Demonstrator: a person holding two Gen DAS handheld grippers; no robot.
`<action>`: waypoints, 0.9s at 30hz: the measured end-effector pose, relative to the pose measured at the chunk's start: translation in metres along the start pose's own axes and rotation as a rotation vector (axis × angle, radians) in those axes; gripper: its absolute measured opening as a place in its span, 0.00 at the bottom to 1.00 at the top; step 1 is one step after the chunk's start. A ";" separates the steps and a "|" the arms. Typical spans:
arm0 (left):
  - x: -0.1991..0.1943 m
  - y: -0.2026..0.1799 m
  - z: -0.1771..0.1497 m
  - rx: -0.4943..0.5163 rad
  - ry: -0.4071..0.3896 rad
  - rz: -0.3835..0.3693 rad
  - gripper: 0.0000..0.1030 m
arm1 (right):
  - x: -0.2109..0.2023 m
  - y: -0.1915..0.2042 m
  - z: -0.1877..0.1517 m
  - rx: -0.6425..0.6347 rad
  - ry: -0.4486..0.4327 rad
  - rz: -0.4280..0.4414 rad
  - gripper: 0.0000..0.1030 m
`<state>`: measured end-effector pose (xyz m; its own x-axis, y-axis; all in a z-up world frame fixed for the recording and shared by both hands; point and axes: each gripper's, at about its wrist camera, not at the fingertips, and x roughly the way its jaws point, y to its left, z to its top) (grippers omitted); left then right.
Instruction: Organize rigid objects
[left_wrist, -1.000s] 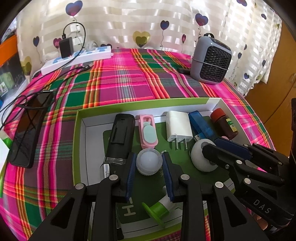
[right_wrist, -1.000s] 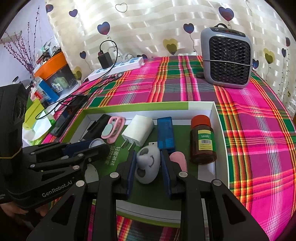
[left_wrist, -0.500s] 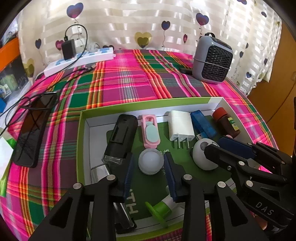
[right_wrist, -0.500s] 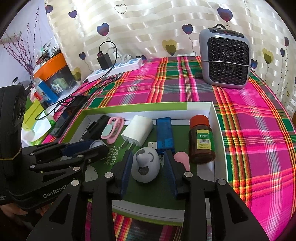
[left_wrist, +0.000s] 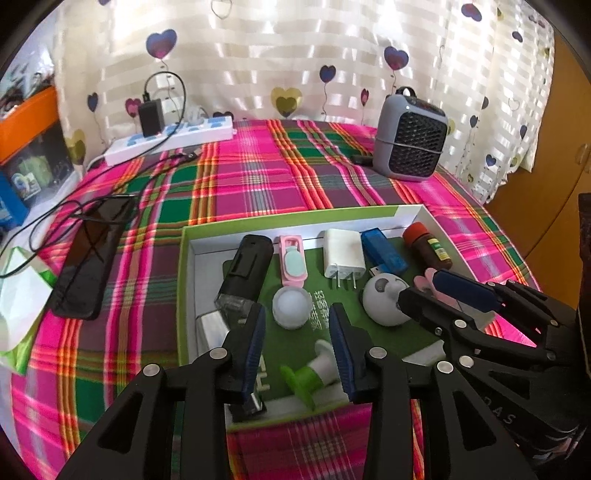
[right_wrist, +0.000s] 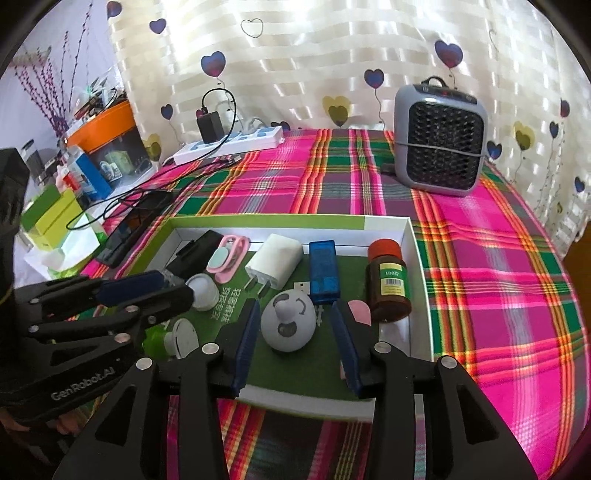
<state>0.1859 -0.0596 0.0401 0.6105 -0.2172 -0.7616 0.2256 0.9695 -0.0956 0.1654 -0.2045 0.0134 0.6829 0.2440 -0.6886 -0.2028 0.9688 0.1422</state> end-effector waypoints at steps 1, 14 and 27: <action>-0.004 -0.001 -0.002 -0.004 -0.002 0.000 0.34 | -0.001 0.001 0.000 -0.002 -0.001 -0.006 0.41; -0.045 -0.012 -0.046 0.009 -0.044 0.076 0.34 | -0.036 0.016 -0.025 -0.017 -0.036 -0.099 0.41; -0.051 -0.016 -0.089 0.005 -0.009 0.099 0.34 | -0.052 0.015 -0.057 -0.016 -0.008 -0.164 0.41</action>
<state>0.0837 -0.0538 0.0235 0.6366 -0.1213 -0.7616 0.1679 0.9857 -0.0167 0.0866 -0.2048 0.0104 0.7130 0.0829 -0.6962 -0.0994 0.9949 0.0167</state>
